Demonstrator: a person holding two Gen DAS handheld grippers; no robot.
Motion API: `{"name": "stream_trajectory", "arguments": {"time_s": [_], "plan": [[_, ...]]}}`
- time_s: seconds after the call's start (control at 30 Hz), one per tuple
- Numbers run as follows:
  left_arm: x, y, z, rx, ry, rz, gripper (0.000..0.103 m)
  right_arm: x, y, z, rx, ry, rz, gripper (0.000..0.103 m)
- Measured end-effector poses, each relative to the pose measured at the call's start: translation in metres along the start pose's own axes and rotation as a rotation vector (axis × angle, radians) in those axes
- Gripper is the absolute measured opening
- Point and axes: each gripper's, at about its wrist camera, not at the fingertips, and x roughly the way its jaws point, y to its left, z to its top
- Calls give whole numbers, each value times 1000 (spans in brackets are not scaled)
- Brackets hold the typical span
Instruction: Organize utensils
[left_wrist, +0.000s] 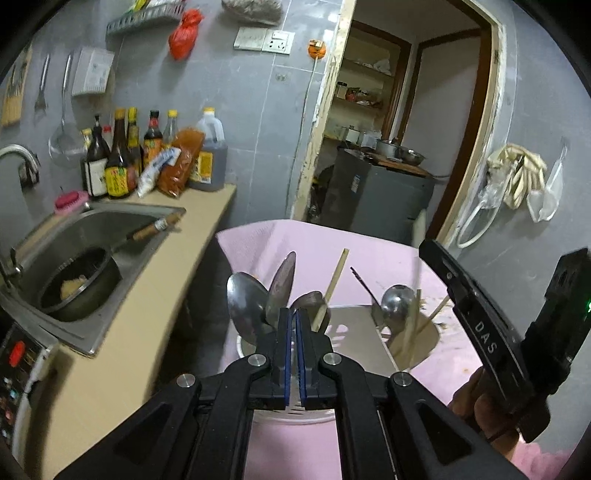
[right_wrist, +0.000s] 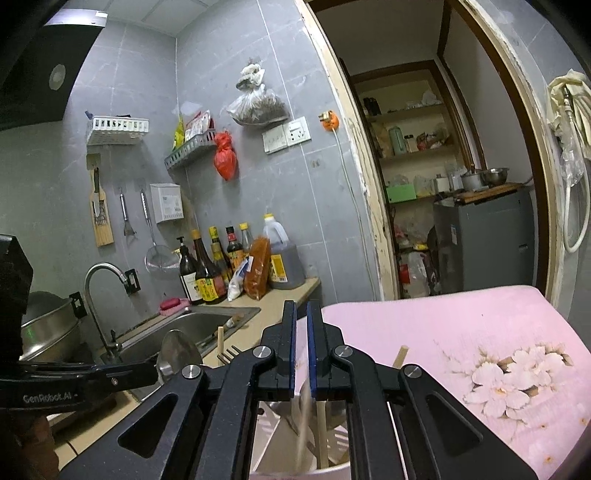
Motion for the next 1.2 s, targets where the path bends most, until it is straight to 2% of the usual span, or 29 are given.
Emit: {"name": "stream_trajectory", "arguments": {"time_s": [0.17, 0.3, 0.43, 0.47, 0.53, 0.63, 0.97, 1.0, 1.1, 1.2], "plan": [[2, 4, 3, -22, 16, -33, 3, -5, -2, 3, 22, 9, -15, 22], [-2, 0, 5, -22, 10, -48, 3, -15, -3, 8, 31, 11, -34, 22], [-5, -5, 6, -21, 7, -62, 3, -34, -9, 14, 42, 1, -61, 36], [-6, -7, 6, -21, 4, -64, 3, -38, -10, 16, 42, 0, -69, 36], [-9, -10, 5, -25, 1, -69, 3, -49, -15, 19, 45, 0, -85, 38], [-14, -16, 5, -32, -8, -75, 4, -69, -21, 25, 47, -6, -110, 47], [-53, -44, -11, -37, -58, -77, 5, -140, -36, 36, 38, 12, -159, 60], [-58, -47, -14, -34, -62, -78, 10, -147, -36, 36, 39, 19, -165, 61], [-74, -52, -24, -48, -83, -91, 40, -168, -38, 35, 43, 35, -181, 62], [-93, -61, -34, -45, -105, -106, 43, -186, -41, 32, 58, 49, -189, 66]]}}
